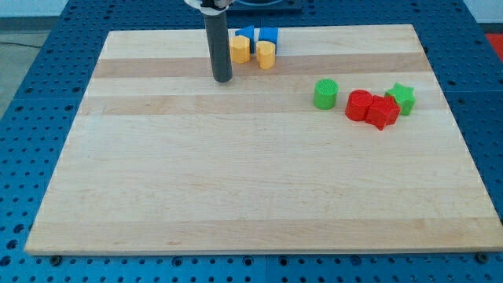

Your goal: Move the blue triangle to the left center

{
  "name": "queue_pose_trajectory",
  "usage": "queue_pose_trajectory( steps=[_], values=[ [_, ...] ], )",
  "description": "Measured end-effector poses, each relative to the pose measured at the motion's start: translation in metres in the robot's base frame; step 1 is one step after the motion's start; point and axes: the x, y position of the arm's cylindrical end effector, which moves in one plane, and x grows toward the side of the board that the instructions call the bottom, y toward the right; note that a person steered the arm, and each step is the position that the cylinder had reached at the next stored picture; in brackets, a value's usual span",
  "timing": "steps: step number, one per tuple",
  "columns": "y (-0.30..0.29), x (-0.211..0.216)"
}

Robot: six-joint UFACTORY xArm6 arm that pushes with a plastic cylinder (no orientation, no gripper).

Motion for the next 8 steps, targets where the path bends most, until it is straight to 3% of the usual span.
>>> queue_pose_trajectory(
  steps=[2, 3, 4, 5, 7, 8],
  values=[
    [0.036, -0.018],
    [0.141, -0.035],
    [0.167, -0.065],
    [0.161, -0.094],
    [0.038, -0.096],
    [0.02, -0.097]
  ],
)
